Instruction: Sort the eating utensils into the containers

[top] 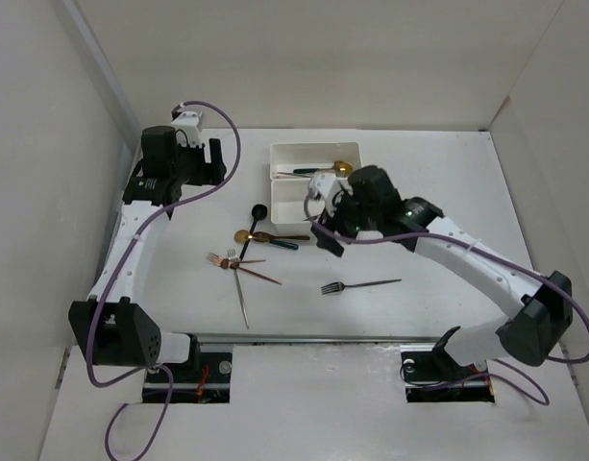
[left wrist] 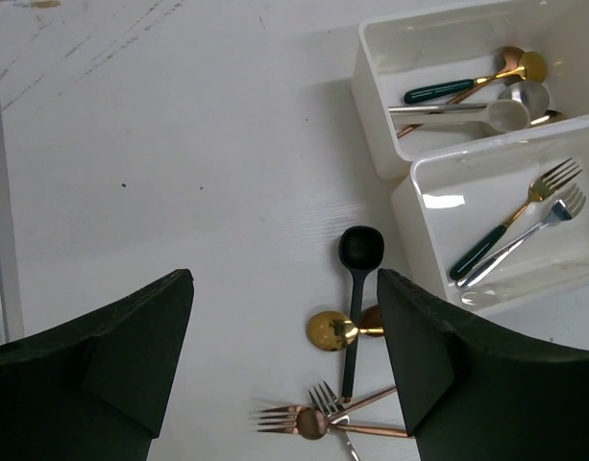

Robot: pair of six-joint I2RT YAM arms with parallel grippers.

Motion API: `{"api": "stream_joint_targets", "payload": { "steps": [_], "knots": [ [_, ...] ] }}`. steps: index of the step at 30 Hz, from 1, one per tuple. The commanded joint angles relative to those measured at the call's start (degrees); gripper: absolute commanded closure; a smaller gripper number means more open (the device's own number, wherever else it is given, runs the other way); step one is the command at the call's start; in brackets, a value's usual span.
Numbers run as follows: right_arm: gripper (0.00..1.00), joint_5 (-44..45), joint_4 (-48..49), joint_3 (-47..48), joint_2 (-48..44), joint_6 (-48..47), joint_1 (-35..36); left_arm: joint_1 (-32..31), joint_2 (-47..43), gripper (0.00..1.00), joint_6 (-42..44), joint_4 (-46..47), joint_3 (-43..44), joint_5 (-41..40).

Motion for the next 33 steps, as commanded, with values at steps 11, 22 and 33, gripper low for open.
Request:
{"api": "stream_joint_targets", "payload": {
  "steps": [11,22,33],
  "knots": [
    [0.19,-0.16,-8.8,-12.52,14.67,-20.93,4.49,0.08,-10.28,0.25,-0.39,2.55,-4.44,-0.2],
    [0.49,7.23,-4.23,-11.82,21.64,-16.8,4.49,0.08,-11.33,0.25,-0.39,2.02,-5.5,-0.73],
    [1.0,4.69,0.18,-11.11,20.76,-13.99,7.74,0.08,-11.86,0.25,-0.39,2.55,-6.03,-1.26]
  ]
}}
